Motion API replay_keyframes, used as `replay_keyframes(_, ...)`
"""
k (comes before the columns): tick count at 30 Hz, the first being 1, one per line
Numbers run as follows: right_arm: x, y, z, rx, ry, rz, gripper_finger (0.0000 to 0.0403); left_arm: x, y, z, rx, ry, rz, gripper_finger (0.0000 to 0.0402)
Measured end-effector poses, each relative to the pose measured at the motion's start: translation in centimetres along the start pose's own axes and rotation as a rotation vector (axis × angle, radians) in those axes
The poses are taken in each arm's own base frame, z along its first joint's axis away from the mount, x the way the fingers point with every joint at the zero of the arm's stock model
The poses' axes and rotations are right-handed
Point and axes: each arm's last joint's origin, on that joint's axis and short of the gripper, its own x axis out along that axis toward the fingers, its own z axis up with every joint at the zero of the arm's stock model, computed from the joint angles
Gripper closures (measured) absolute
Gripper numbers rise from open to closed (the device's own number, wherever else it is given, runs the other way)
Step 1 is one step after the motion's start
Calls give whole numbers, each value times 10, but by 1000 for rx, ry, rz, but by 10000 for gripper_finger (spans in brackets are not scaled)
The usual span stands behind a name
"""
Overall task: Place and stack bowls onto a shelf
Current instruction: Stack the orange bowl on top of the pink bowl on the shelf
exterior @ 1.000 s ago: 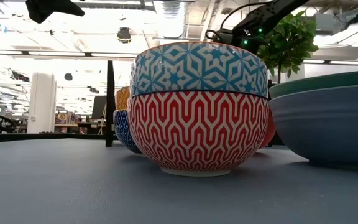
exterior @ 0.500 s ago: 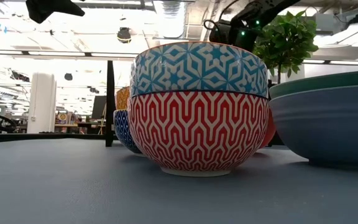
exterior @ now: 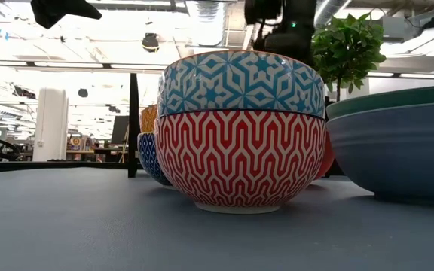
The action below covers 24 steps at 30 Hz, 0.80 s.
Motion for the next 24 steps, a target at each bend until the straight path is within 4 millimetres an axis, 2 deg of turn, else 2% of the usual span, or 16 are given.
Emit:
replay_keyframes(4,-4,30,-11,-44,-1,21,214,0,0,0,0,0,0,239)
replay_keyframes(7,-5,42,-16,-52,-2,29,214,0,0,0,-1,7,-8,239)
replay_keyframes(9,1,46,-19,-47,-1,31,214,0,0,0,-1,13,-14,239)
replay_keyframes(15,36,41,-42,51,92,-13,214,0,-1,-1,8,25,-27,239)
replay_keyframes(24,56,35,-57,95,42,63,214,0,-1,-1,4,24,-27,239)
